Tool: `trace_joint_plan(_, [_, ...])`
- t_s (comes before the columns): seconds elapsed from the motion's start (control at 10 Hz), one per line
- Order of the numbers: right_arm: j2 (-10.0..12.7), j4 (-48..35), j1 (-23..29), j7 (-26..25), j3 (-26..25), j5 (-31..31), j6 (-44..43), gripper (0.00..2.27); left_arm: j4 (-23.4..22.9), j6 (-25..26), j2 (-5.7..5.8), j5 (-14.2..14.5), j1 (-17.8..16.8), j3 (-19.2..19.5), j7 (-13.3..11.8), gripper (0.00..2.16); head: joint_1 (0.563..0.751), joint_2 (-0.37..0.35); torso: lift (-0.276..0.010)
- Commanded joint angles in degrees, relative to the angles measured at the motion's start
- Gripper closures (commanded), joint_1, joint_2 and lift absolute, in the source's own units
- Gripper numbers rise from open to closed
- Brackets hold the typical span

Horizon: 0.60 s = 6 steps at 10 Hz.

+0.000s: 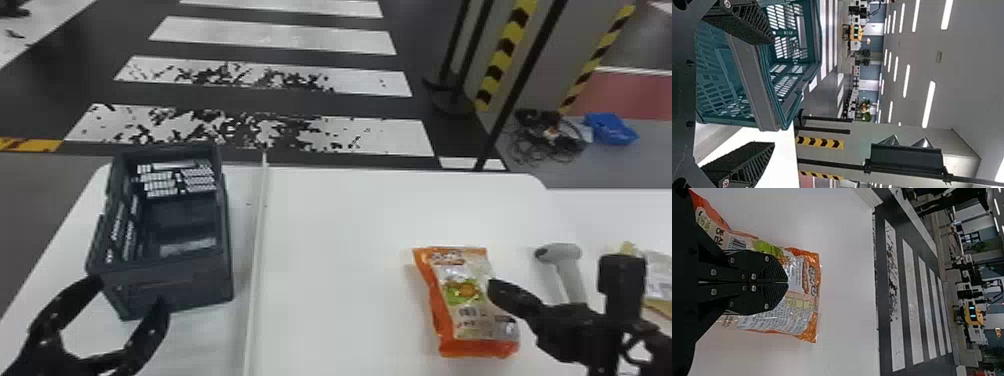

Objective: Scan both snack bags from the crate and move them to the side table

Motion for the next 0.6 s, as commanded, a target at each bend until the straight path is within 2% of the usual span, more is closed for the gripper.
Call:
trace_joint_plan(0.0, [0.5, -0.1, 1.9, 0.2, -1.2, 0.0, -0.8, 1.99, 0.3, 0.0, 0.01, 0.0, 0.0, 0.0, 0.0, 0.08, 0.695, -0.110, -0.099])
trace_joint_plan(0.5, [0.5, 2.6, 2.8, 0.8, -0.2, 1.9, -1.8, 1.99, 0.5, 0.0, 0.01, 0.1, 0.0, 0.0, -0.2, 0.08, 0.695, -0.136, -0.099])
